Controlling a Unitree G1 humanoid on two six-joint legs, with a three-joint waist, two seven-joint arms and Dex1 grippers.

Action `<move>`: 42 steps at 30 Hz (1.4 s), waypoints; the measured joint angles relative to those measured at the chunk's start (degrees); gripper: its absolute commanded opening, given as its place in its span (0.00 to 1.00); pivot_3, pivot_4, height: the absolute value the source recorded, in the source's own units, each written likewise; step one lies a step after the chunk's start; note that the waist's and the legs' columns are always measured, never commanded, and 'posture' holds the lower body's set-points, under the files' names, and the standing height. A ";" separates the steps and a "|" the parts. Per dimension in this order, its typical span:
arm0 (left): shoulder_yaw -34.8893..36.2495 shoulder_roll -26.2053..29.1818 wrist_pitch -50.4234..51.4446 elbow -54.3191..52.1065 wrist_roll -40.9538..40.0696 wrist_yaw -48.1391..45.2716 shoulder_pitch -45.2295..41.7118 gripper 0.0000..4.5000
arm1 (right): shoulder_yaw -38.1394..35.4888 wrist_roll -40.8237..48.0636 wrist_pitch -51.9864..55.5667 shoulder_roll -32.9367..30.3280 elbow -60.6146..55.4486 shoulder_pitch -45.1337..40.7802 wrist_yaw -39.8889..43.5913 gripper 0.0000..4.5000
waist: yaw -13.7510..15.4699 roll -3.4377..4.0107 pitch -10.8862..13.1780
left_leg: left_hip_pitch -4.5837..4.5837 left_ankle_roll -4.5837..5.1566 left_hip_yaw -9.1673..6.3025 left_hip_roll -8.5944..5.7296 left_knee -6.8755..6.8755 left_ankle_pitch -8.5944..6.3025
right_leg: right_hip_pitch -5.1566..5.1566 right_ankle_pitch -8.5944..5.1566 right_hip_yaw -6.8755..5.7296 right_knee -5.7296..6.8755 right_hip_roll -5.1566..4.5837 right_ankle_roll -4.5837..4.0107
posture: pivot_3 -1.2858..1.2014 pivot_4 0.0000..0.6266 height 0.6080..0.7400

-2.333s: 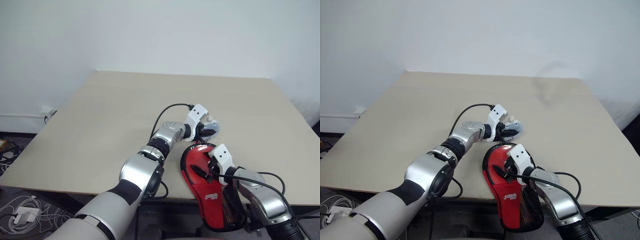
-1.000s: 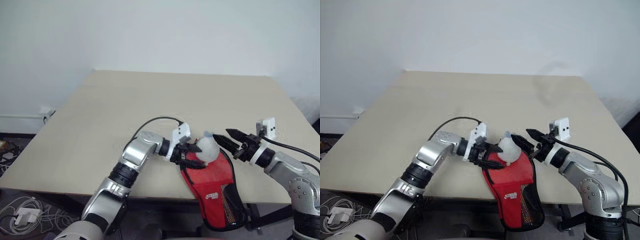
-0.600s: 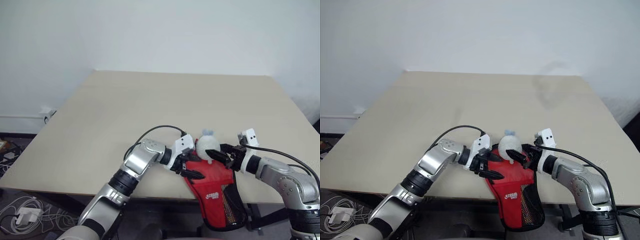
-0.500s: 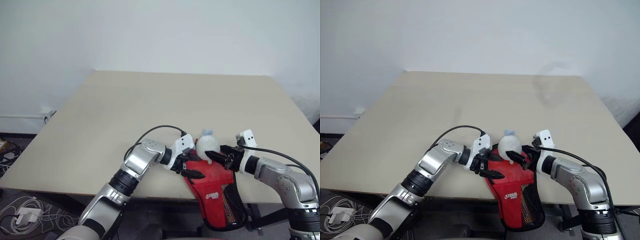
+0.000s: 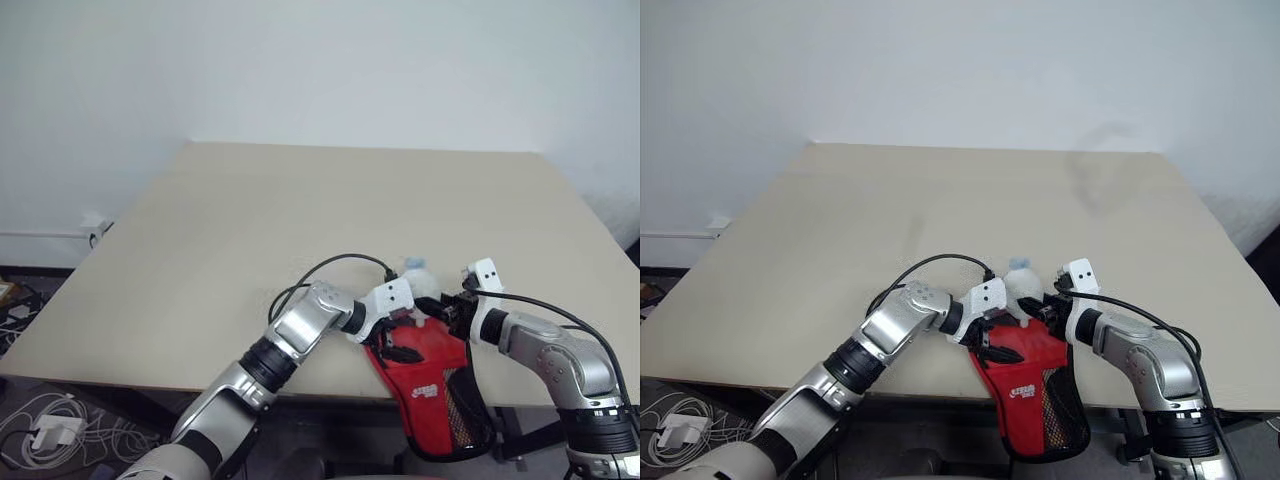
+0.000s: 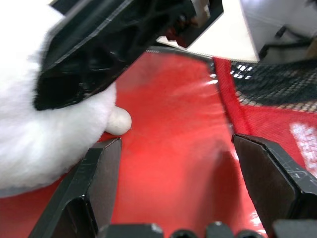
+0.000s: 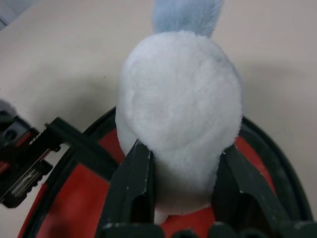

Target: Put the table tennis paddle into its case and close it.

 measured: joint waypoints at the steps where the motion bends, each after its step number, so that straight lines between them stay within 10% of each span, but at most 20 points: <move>1: -0.47 0.00 -0.33 0.03 0.46 0.21 -0.10 0.84 | -0.21 -0.47 -0.51 0.27 0.72 -0.37 -0.42 0.35 | 0.01 -0.01 0.00 | 0.05 0.00 -0.01 0.00 0.00 0.00 | 0.05 0.00 -0.01 0.00 0.00 0.00 | 0.52 0.00 0.82; 11: -1.46 0.01 -0.45 0.17 1.23 0.37 -0.79 0.84 | -1.53 -1.97 -2.50 0.63 3.61 -2.08 -1.93 0.03 | 0.18 0.00 -0.02 | 0.22 0.02 0.01 0.00 -0.02 -0.01 | 0.20 0.00 0.02 -0.03 0.00 0.00 | 0.52 0.00 0.82; 30: -1.39 -1.49 0.71 0.78 1.20 0.99 -0.96 0.84 | -8.54 -1.26 0.25 -13.94 8.36 -1.43 3.63 0.03 | 0.78 0.07 -0.05 | 0.23 0.20 0.02 -0.11 -0.01 -0.05 | 0.32 -0.01 -0.02 -0.13 -0.15 0.02 | 0.52 0.00 0.82; 42: -1.48 -3.76 -0.06 3.42 1.22 1.54 -1.20 0.84 | -16.90 1.77 1.84 -33.95 -2.30 20.71 25.55 0.02 | 2.28 -0.03 0.00 | 0.72 0.86 0.06 -0.08 0.15 -0.47 | 0.97 -0.14 -0.07 -0.25 -0.21 0.24 | 0.52 0.00 0.82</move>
